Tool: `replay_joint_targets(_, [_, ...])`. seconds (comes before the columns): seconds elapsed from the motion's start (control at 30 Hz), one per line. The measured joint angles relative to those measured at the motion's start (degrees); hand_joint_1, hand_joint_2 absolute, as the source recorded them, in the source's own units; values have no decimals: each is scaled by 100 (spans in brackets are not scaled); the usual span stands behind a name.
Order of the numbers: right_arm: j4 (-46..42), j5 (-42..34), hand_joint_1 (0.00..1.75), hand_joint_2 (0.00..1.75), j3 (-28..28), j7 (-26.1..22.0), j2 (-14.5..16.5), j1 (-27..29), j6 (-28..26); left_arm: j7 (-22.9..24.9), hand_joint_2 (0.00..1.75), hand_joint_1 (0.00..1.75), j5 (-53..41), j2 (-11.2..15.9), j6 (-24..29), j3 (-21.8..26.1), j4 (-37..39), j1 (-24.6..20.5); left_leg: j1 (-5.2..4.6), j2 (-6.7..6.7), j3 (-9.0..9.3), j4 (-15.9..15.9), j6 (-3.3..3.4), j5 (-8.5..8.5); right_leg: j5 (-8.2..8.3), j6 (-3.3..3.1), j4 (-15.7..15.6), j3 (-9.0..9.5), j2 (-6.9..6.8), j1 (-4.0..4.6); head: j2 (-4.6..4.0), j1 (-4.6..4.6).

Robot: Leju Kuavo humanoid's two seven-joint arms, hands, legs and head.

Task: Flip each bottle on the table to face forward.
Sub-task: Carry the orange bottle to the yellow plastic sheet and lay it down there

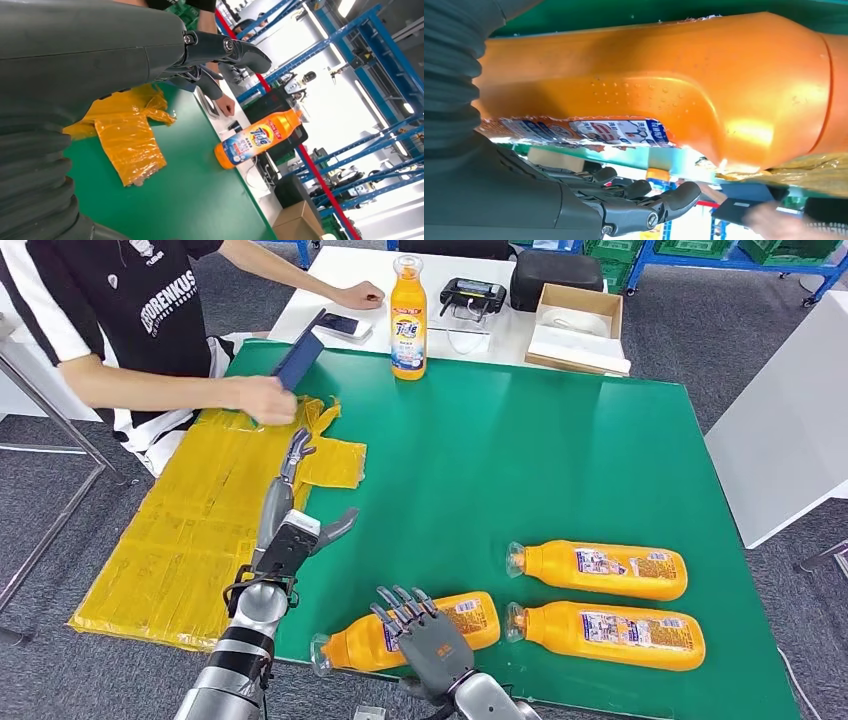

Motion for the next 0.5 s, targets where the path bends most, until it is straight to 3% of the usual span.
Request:
replay_joint_targets(0.1, [-172, -873, 0, 175, -140, -725, 29, 25, -53, -42, 175, 0, 41, -20, -1, 33, -11, 50, 11, -8, -5, 0, -7, 24, 9, -5, 2, -48, -4, 5, 0, 2])
replay_joint_targets(0.23, [-1059, -2385, 0, 175, -114, -1628, -45, 157, 459, -135, 175, 0, 100, -20, 22, 72, 19, 61, 19, -15, -35, 5, -16, 83, 69, 0, 9, -34, -4, 7, 0, 0])
replay_joint_targets(0.37, [-1682, -3140, 0, 175, -33, -1955, -171, 266, 908, -175, 175, 0, 162, -20, 43, 95, 81, 43, 14, -19, -59, 9, -9, 85, 99, 15, 11, -36, -5, 5, 0, 1])
replay_joint_targets(0.5, [-1937, -3327, 0, 175, 14, -2073, -267, 311, 1036, -198, 175, 0, 201, -20, 58, 102, 137, -7, 6, -20, -70, 9, -4, 64, 83, 21, 9, -46, -5, 0, 0, 1])
